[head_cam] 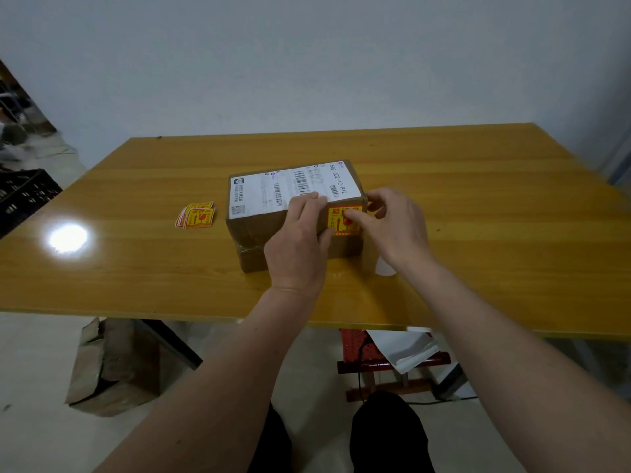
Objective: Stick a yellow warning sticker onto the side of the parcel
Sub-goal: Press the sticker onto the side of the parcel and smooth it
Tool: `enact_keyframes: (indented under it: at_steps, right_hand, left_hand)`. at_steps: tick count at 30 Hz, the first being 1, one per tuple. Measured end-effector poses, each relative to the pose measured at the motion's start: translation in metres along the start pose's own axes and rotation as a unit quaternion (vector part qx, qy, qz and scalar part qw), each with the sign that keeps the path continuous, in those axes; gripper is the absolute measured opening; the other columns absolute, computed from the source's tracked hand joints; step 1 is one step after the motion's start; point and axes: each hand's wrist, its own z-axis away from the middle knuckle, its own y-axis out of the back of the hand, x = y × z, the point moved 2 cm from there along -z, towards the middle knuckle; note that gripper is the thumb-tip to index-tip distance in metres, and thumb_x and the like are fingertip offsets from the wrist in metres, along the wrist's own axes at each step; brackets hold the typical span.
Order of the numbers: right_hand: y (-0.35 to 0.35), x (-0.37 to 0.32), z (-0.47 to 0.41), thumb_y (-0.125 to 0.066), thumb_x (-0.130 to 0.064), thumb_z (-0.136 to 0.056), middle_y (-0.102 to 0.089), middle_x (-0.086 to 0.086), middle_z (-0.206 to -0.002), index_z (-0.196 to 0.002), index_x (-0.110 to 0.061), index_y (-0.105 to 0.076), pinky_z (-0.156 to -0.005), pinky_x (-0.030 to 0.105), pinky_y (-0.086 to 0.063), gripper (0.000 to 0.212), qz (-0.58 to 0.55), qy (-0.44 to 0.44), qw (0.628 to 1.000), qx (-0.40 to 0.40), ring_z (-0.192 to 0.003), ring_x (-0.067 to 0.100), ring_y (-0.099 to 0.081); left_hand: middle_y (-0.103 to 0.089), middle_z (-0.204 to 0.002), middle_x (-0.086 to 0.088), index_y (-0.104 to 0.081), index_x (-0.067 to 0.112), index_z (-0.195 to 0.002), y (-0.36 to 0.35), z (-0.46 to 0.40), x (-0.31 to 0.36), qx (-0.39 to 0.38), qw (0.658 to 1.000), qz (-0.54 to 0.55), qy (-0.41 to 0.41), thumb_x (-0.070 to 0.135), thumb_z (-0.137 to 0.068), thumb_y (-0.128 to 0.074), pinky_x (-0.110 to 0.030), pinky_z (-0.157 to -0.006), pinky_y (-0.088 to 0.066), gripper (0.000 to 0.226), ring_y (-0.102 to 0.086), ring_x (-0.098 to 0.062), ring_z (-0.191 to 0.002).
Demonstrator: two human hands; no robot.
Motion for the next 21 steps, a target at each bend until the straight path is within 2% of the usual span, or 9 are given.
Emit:
enact_keyframes:
  at_steps: [3,9,16,19,21]
  right_hand:
    - [-0.002,0.005,0.0,-0.074,-0.041,-0.075,-0.064,0.006,-0.105,-0.101,-0.011,-0.065,-0.072,0.03,-0.045,0.041,0.023,-0.001,1.0,-0.019,-0.092,0.019,-0.058]
    - [-0.008,0.005,0.001,-0.076,-0.044,-0.071,-0.062,0.0,-0.102,-0.104,-0.016,-0.06,-0.068,0.029,-0.042,0.046,0.069,0.014,0.996,-0.047,-0.09,0.016,-0.055]
    - [-0.002,0.009,-0.007,-0.08,-0.028,-0.071,-0.062,0.0,-0.087,-0.098,-0.011,-0.064,-0.061,0.026,-0.039,0.035,0.02,0.045,0.996,-0.074,-0.076,0.016,-0.055]
    - [0.0,0.01,-0.008,-0.077,-0.021,-0.075,-0.064,0.001,-0.086,-0.098,-0.011,-0.068,-0.06,0.021,-0.042,0.026,0.013,0.059,0.994,-0.086,-0.074,0.014,-0.055]
    - [0.001,0.011,-0.008,-0.075,-0.018,-0.077,-0.068,0.006,-0.088,-0.097,-0.01,-0.069,-0.067,0.03,-0.049,0.023,0.014,0.066,0.994,-0.087,-0.075,0.016,-0.058]
  left_hand:
    - [-0.06,-0.119,0.0,-0.057,0.016,-0.115,-0.001,0.0,0.0,-0.013,1.0,-0.004,0.002,0.015,-0.071,-0.078,-0.031,-0.054,-0.053,0.048,-0.065,-0.021,-0.094]
    - [-0.058,-0.123,0.001,-0.056,0.017,-0.117,-0.003,0.0,-0.004,-0.024,1.0,0.005,0.004,0.018,-0.073,-0.076,-0.029,-0.057,-0.052,0.049,-0.063,-0.018,-0.1]
    - [-0.058,-0.119,-0.002,-0.056,0.015,-0.115,-0.002,-0.002,-0.005,-0.035,0.999,-0.003,-0.008,0.021,-0.069,-0.08,-0.033,-0.056,-0.056,0.052,-0.064,-0.021,-0.095]
    - [-0.059,-0.113,-0.002,-0.056,0.016,-0.111,-0.002,-0.005,-0.004,-0.032,0.999,-0.001,0.0,0.019,-0.069,-0.08,-0.03,-0.055,-0.052,0.048,-0.064,-0.022,-0.091]
    - [-0.059,-0.112,-0.001,-0.057,0.017,-0.11,-0.002,-0.006,-0.005,-0.03,1.0,0.004,0.002,0.018,-0.069,-0.08,-0.03,-0.055,-0.051,0.047,-0.064,-0.022,-0.092]
